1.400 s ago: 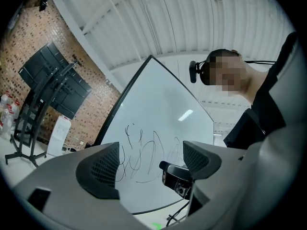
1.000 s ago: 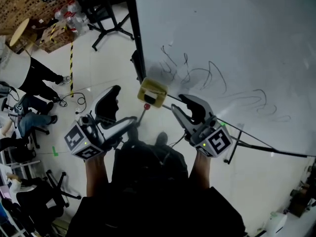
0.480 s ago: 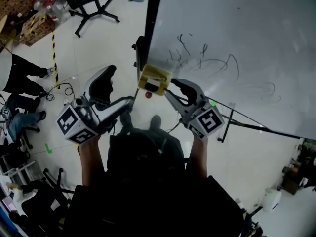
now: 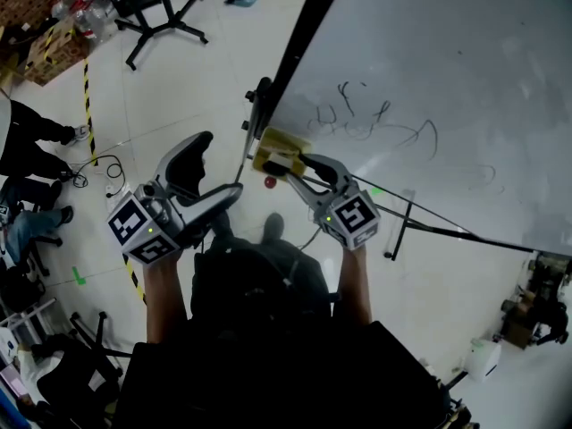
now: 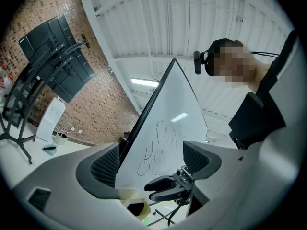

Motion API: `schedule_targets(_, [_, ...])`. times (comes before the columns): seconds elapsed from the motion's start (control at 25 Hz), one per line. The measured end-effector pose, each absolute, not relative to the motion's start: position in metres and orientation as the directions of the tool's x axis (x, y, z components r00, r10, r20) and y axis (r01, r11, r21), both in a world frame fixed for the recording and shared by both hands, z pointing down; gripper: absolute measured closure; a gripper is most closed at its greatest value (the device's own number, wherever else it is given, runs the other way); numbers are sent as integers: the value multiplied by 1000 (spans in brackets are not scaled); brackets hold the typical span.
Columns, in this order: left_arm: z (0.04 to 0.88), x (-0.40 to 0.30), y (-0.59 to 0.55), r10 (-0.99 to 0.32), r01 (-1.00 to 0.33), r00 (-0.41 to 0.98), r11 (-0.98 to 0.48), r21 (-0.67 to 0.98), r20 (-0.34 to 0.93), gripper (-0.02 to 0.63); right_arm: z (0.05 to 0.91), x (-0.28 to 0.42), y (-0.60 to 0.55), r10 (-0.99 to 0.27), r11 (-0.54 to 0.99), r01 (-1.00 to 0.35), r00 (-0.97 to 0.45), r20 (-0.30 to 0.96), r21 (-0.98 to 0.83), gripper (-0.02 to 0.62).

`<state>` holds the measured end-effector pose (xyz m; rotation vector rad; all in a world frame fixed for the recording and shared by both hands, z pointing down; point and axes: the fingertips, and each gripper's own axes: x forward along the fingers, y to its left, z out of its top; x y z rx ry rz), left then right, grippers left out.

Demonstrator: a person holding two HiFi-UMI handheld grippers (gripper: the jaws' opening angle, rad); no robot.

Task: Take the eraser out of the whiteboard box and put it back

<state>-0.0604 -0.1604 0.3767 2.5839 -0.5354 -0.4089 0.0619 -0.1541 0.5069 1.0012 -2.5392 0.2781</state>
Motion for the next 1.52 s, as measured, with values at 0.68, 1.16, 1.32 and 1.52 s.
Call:
schedule_targets(0.68, [396, -66, -165, -457, -306, 872, -788, 534, -176, 192, 549, 49, -161, -561, 755, -655, -644, 520, 4, 403])
schedule_targets(1.16, [395, -66, -163, -464, -315, 868, -787, 530, -174, 192, 563, 40, -155, -548, 786, -610, -615, 567, 98, 396])
schedule_targets(1.32, [394, -64, -163, -461, -313, 870, -791, 525, -174, 192, 563, 43, -156, -553, 787, -606, -610, 568, 117, 422])
schedule_targets(1.52, [389, -61, -161, -450, -308, 875, -800, 514, -177, 192, 542, 46, -158, -569, 778, -625, -652, 502, 70, 430])
